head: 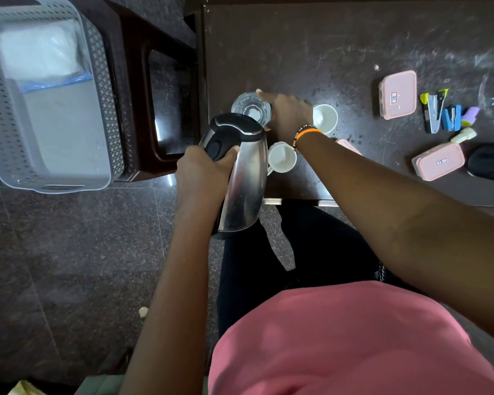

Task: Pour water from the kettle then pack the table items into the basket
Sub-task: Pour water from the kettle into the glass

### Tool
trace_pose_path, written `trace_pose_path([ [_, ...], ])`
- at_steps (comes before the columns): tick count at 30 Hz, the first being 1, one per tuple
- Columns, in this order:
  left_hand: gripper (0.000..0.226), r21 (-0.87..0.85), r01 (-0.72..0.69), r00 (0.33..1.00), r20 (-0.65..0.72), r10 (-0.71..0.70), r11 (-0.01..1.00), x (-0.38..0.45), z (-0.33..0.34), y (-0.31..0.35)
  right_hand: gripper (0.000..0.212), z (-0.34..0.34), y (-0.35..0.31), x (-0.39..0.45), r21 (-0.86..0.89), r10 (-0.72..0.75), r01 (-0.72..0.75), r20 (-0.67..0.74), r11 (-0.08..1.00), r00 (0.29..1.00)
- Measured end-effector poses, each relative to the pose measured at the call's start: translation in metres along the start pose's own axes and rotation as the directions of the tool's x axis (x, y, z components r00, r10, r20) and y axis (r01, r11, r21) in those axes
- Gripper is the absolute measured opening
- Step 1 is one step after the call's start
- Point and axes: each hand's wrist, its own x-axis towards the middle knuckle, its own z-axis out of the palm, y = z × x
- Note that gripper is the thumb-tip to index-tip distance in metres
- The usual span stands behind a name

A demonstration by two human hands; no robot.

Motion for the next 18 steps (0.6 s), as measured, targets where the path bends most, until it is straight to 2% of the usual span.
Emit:
trace_pose_path([
  [5,0.038,-0.063,-0.04,0.999,-0.007,0.039,0.997,-0.003,0.0,-0.009,0.058,0.0,-0.002,-0.002,0.021,-0.005,0.006,-0.015,1.0,1.0],
  [12,0.034,-0.188,-0.086,0.996,-0.037,0.08,0.978,-0.017,0.015,-0.036,0.056,-0.001,-0.003,-0.005,0.016,-0.011,0.012,-0.036,1.0,0.999],
  [18,0.039,-0.225,-0.102,0.993,-0.082,0.086,0.969,-0.027,0.023,-0.05,0.063,0.0,-0.001,-0.01,-0.032,0.001,-0.002,-0.02,0.999,1.0],
])
